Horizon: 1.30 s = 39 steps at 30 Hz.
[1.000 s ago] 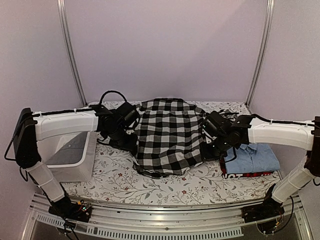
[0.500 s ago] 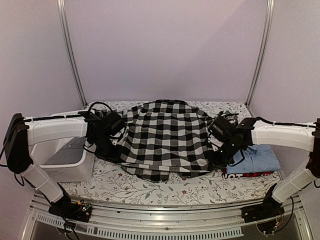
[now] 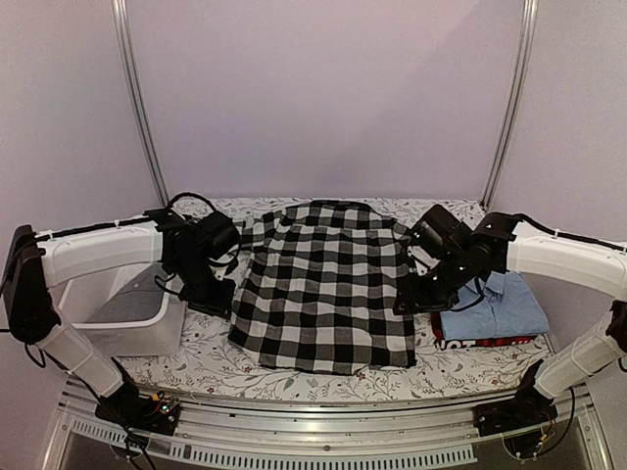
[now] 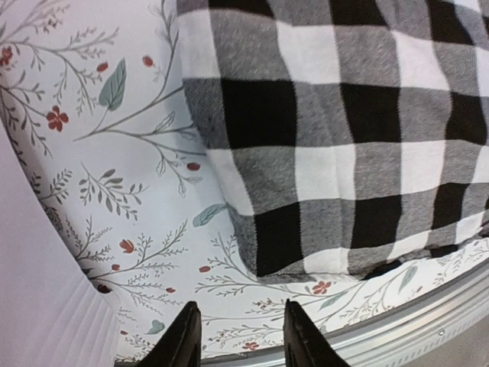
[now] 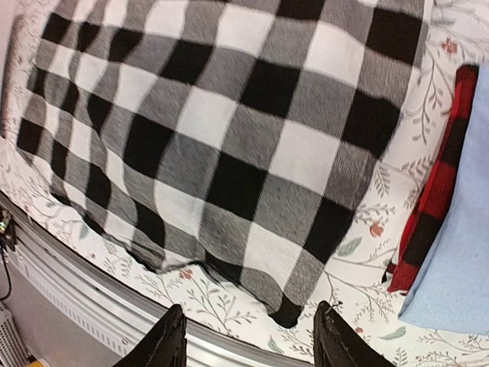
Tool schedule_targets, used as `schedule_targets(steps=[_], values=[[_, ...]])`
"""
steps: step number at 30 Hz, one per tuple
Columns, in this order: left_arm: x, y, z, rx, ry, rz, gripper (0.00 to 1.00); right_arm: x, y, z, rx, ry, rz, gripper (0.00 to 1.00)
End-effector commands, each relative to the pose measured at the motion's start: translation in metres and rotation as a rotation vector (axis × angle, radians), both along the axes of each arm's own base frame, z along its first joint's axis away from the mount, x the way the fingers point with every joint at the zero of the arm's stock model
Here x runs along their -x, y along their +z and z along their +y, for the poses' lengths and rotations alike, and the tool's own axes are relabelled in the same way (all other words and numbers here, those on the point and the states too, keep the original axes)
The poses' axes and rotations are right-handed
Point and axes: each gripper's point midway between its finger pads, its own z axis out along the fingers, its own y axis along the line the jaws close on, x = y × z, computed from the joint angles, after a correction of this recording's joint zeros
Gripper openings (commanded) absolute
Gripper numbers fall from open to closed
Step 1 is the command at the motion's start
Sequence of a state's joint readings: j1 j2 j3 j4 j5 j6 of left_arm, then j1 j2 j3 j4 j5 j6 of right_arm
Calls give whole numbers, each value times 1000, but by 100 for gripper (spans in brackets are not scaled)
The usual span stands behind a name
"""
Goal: Fold and stack the long sleeve shirts
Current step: Flatten out the crumpled shirt at the center of the board, then smooth out the flattened shirt at the center of the board.
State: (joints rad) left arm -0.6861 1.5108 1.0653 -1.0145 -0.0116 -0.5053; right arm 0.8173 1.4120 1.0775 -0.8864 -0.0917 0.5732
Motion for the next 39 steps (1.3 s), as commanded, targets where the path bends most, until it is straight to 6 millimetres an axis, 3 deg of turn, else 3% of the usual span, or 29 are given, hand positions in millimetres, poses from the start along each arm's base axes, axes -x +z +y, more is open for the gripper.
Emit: schedule_targets(steps=[1,5,9,11,14,17,18,23,29,34,39], values=[[-35,42,-32,143,-3,-126,33,-38,34,18,-66,-45,-165,55],[-63,41,-72,267,-16,-149,25,-88,11,41,-114,-67,-192,45],[-88,17,-75,277,28,-163,17,-143,14,64,-203,-113,-277,44],[-95,1,-73,281,50,-167,15,-171,1,66,-189,-142,-290,43],[-104,-21,-74,289,73,-156,13,-208,-5,64,-211,-187,-322,42],[-102,-44,-66,241,95,-134,10,-240,-24,54,-199,-234,-322,42],[-99,-51,-60,222,105,-129,10,-248,-38,51,-185,-246,-304,41],[-79,-70,-39,164,129,-107,9,-276,-79,30,-153,-288,-260,41],[-60,-82,-27,145,141,-65,9,-288,-124,4,-133,-332,-178,40],[-50,-86,-27,157,133,-36,7,-302,-137,-15,-145,-364,-151,40],[-60,-88,-44,197,116,-25,6,-330,-147,-25,-152,-369,-133,40]])
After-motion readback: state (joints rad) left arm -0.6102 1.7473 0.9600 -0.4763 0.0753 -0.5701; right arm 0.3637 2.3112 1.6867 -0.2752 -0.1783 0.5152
